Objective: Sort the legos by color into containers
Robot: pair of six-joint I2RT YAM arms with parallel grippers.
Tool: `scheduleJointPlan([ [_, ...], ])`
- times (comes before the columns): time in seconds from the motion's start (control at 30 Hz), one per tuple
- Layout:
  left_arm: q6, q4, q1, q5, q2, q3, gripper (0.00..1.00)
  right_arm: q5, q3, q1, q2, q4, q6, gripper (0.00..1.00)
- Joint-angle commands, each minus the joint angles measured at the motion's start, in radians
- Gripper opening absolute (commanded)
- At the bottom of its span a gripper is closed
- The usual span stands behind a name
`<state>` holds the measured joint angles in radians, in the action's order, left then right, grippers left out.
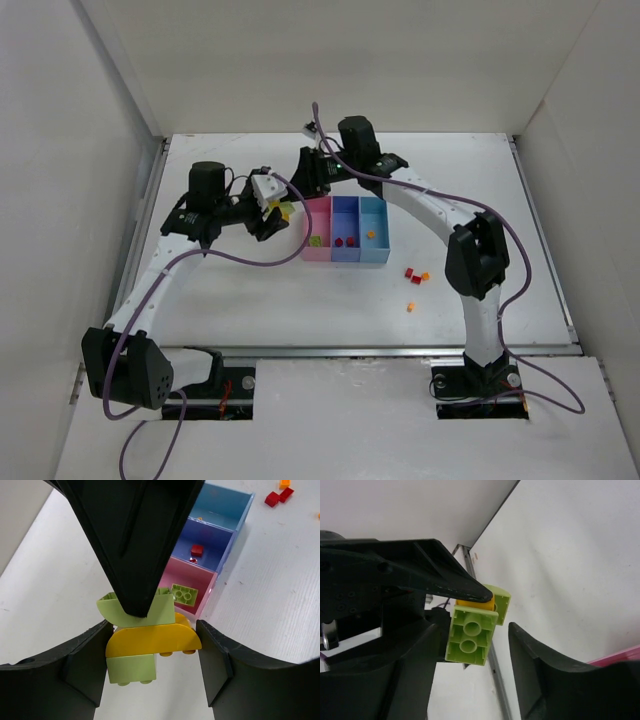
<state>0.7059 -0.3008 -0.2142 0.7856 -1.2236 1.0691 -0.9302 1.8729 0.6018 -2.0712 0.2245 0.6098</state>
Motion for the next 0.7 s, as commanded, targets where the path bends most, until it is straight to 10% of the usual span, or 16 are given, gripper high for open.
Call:
scheduleJointPlan([
  [0.0, -0.042, 0.097, -0.004, 0.008, 0.030, 0.040, 0.00, -0.030, 0.038, 0.013, -0.007, 0.001, -0.038, 0.66],
  [0.2, -0.042, 0.109, -0.004, -0.014, 0.030, 0.040, 0.00, -0.030, 0.038, 0.013, -0.007, -0.008, -0.038, 0.70],
  [0.57, -0.033, 0.053, -0.004, -0.005, 0.009, 0.031, 0.00, 0.008, 0.016, 0.013, 0.003, 0.001, -0.038, 0.03],
  [0.67, 0.003, -0.027, -0.004, -0.052, -0.014, 0.031, 0.00, 0.062, -0.033, -0.011, 0.029, 0.001, -0.027, 0.00],
])
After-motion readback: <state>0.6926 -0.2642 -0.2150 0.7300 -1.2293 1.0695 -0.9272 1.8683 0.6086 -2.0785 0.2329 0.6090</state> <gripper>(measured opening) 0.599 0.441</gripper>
